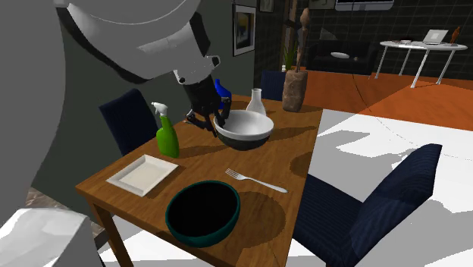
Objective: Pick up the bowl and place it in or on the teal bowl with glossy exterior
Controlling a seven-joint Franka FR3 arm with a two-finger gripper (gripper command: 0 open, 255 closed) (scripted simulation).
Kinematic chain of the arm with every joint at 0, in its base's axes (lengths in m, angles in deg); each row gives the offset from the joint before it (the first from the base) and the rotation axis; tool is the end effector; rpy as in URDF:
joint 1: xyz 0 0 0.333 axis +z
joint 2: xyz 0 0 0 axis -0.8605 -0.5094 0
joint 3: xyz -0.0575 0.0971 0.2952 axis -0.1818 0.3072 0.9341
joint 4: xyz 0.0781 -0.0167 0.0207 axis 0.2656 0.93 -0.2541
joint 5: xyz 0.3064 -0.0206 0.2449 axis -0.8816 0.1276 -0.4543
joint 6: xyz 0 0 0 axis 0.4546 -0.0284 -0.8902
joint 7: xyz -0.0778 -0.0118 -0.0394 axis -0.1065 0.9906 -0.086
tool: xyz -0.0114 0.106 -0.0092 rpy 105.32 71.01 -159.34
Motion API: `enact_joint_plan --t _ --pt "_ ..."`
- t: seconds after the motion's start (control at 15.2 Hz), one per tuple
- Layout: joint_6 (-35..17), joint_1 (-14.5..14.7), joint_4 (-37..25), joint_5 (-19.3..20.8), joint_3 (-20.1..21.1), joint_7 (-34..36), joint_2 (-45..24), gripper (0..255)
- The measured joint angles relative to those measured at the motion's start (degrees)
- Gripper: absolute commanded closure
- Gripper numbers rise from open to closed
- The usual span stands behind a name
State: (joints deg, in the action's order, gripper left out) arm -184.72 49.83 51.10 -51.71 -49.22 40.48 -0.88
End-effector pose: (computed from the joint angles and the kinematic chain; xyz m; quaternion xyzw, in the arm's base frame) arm 0.4342 -0.1302 0.5161 0.9884 -0.0197 -0.0083 0.1502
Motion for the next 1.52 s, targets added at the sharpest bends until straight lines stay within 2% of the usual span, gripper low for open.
enact_joint_plan --t 0.59,0.99,1.52 --pt "6.31 3.83 12.67 -3.41 6.5 7.08 16.57 255" --pt "13.33 7.55 16.33 -8.19 12.02 11.92 25.71 255" --pt "8.94 8.33 22.7 -8.91 12.9 13.92 27.23 255"
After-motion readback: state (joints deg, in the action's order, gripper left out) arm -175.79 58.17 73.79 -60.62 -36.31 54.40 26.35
